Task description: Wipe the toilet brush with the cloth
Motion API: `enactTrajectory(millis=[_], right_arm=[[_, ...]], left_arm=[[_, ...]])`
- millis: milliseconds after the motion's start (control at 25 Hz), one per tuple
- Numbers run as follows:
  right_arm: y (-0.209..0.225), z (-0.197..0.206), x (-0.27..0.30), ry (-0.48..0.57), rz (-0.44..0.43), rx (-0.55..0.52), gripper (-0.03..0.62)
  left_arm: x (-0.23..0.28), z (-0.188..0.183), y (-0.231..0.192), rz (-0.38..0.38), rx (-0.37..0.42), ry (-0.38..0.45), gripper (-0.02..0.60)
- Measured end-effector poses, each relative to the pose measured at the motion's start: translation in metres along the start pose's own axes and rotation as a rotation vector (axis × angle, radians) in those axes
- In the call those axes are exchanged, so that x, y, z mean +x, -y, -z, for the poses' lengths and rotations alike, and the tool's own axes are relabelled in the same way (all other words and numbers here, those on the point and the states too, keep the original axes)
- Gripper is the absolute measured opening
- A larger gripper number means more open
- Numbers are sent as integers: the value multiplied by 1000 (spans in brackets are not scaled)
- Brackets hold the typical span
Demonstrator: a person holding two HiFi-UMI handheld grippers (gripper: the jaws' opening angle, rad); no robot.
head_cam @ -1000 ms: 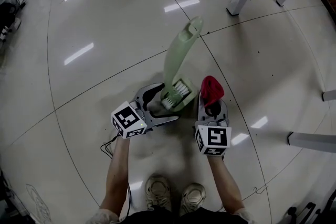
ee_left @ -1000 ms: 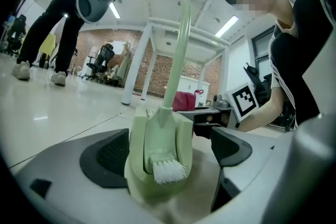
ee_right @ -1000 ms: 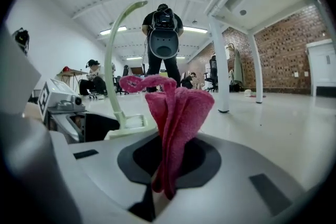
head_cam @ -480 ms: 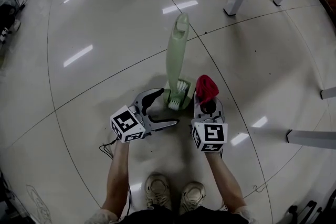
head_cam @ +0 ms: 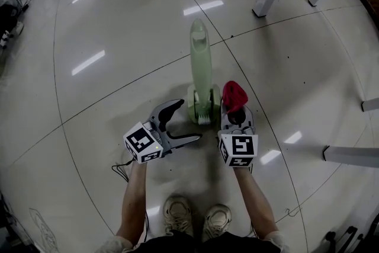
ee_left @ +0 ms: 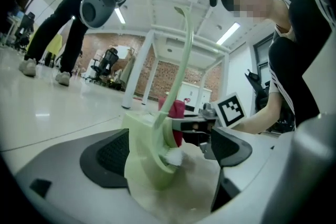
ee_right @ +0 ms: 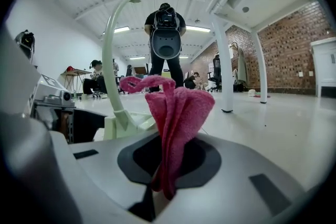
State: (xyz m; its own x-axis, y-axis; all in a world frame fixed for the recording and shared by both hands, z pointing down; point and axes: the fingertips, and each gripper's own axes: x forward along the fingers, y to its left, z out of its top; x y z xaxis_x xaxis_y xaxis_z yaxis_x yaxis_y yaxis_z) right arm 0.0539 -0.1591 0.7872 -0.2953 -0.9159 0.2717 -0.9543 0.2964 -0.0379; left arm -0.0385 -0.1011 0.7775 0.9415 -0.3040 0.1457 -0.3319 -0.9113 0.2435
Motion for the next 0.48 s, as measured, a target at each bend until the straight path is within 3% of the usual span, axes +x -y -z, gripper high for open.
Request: enactTrajectory(millis=[120, 320, 480], right_arm=[[-5, 0, -13, 12, -6, 35, 31], [-16, -10, -29, 46, -47, 76, 31], [-21, -8, -29, 42, -60, 58, 31]], left_arm=[[3, -6, -24, -19, 25, -9, 466], [19, -27, -46, 34, -5, 37, 466], [33, -16, -42, 69, 39, -41, 466]])
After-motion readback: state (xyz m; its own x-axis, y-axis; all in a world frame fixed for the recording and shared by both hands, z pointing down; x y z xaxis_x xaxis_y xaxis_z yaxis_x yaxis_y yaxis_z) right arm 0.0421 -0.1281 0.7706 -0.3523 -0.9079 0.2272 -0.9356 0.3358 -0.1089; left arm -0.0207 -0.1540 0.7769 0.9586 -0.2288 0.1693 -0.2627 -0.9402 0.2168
